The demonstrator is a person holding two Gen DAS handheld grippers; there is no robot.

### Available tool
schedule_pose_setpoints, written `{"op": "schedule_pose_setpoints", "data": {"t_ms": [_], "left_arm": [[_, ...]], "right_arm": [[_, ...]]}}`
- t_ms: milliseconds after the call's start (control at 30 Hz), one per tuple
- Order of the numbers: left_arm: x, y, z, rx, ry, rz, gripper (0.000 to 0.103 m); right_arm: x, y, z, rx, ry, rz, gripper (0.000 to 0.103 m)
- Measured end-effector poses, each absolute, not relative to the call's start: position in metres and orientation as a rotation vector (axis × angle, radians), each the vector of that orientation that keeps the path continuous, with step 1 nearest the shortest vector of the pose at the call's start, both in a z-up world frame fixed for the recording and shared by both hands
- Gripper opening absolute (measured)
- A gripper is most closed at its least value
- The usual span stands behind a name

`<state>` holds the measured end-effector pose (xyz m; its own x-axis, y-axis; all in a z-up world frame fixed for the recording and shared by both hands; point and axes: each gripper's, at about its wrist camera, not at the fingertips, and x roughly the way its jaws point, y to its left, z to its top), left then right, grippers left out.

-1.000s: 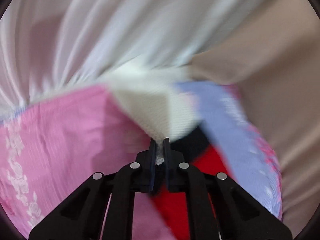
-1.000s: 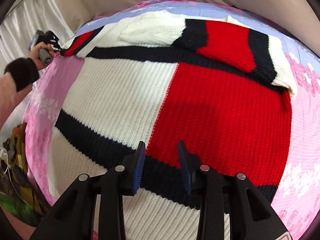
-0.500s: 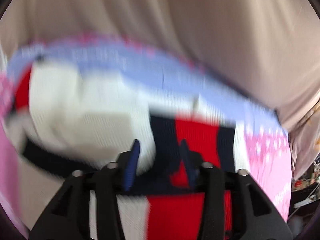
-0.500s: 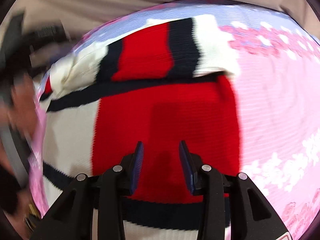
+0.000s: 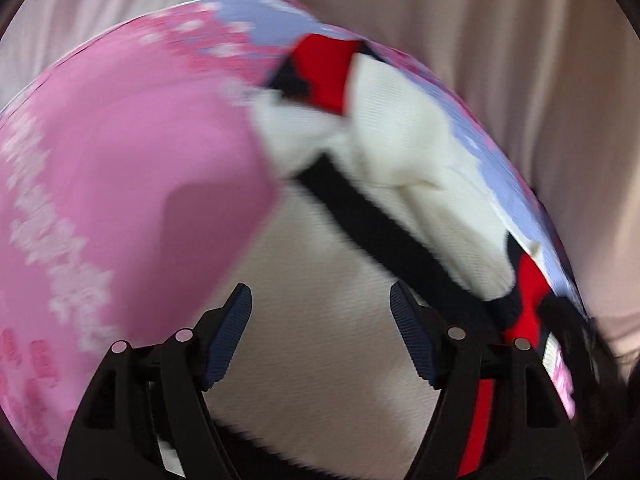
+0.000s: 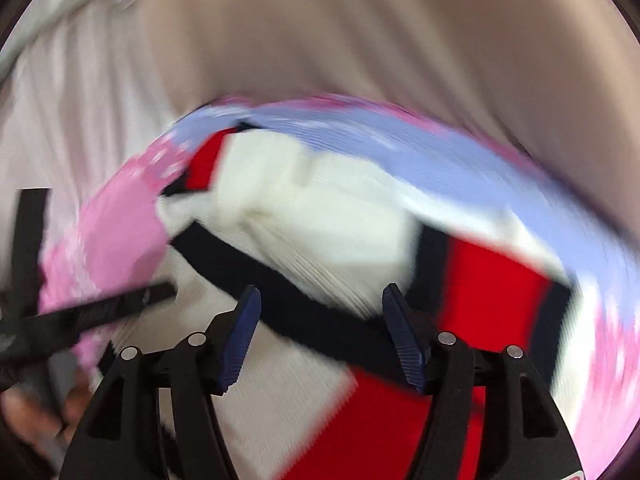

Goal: Fold small clothes

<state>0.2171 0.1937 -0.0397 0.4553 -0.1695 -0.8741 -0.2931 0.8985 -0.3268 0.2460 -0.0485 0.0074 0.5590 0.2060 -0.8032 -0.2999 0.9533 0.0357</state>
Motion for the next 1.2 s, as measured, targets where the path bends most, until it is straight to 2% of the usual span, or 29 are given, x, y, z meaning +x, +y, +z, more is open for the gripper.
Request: {"op": "schedule_pose_setpoints", "data": {"t_ms": [133,233,267,300,333,367,400,600,667,733,833,933,967,1033,1067,1167,1200], "left_arm": [[0.193,0.224,-0.042,-0.485,1.116,0.126,0.070],[0.177,0.239,-0.042,-0.496,1.117,0.143,0.073],[0.172,0.247,-0.043,-0.503,1.112,0.148,0.074],[0.170,0.251,-0.042,-0.506,1.109,0.155,0.074],[0.169,0.255,-0.043,-0.511,1.108,0.162,0.074],[0.166,0.262,-0.042,-0.523,1.104,0.166,0.074],[0.164,0.267,-0.041,-0.529,1.102,0.171,0.074],[0.168,0.272,-0.023,-0.569,1.058,0.140,0.074],[0.174,0.263,-0.016,-0.588,1.051,0.094,0.075],[0.187,0.250,-0.016,-0.605,1.060,0.050,0.077],[0.203,0.225,-0.021,-0.627,1.087,-0.017,0.078],[0.226,0.198,-0.033,-0.644,1.132,-0.067,0.079],[0.235,0.188,-0.039,-0.648,1.153,-0.072,0.079],[0.244,0.182,-0.044,-0.659,1.167,-0.064,0.079],[0.247,0.181,-0.046,-0.675,1.166,-0.055,0.079],[0.252,0.186,-0.047,-0.717,1.153,-0.025,0.080],[0.253,0.187,-0.047,-0.721,1.152,-0.014,0.080]], "right_arm": [[0.298,0.029,-0.023,-0.365,0.927,0.394,0.063],[0.325,0.051,-0.050,-0.466,0.965,0.384,0.062],[0.340,0.055,-0.063,-0.473,1.007,0.370,0.061],[0.347,0.056,-0.069,-0.449,1.042,0.377,0.051],[0.350,0.053,-0.069,-0.396,1.057,0.397,0.044],[0.357,0.048,-0.065,-0.332,1.073,0.392,0.012],[0.364,0.041,-0.058,-0.254,1.109,0.385,0.003],[0.348,-0.067,0.030,0.592,1.015,0.515,0.000],[0.319,-0.116,0.043,0.848,0.959,0.546,0.000],[0.289,-0.156,0.040,0.982,0.927,0.500,0.000],[0.246,-0.216,0.004,1.076,0.927,0.290,0.000],[0.223,-0.265,-0.046,1.056,1.016,0.034,0.001],[0.219,-0.275,-0.057,1.001,1.057,-0.058,0.011],[0.210,-0.281,-0.064,0.990,1.081,-0.105,0.011],[0.207,-0.277,-0.058,0.992,1.057,-0.050,0.015],[0.208,-0.240,-0.035,0.814,1.014,0.032,0.062],[0.212,-0.228,-0.031,0.765,1.010,0.063,0.063]]}}
